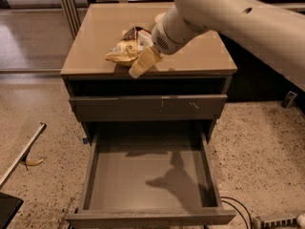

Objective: Place brown chip bag into middle drawer

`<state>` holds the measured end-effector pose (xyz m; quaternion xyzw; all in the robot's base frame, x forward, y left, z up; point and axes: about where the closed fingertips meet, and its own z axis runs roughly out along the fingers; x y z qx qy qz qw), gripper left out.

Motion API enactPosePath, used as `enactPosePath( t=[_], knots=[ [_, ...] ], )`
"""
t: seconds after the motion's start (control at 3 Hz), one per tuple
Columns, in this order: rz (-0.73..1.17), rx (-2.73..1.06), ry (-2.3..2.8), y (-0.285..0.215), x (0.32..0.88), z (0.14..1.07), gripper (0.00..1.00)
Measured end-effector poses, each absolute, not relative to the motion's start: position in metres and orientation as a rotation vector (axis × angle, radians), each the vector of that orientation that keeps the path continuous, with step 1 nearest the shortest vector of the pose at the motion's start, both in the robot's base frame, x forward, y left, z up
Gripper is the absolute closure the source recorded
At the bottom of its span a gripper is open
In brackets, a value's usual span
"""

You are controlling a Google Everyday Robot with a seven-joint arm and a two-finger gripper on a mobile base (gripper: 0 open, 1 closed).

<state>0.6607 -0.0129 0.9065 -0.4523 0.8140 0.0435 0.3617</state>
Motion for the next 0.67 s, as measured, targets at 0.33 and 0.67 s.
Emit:
enactPosePath(
  t=[0.33,0.67],
  knots=[
    [0.109,-1.158,2.061,0.025,0.692,0.885,0.00],
    [0.042,-1.138,2.018,0.059,0.720,0.867,0.00]
  ],
)
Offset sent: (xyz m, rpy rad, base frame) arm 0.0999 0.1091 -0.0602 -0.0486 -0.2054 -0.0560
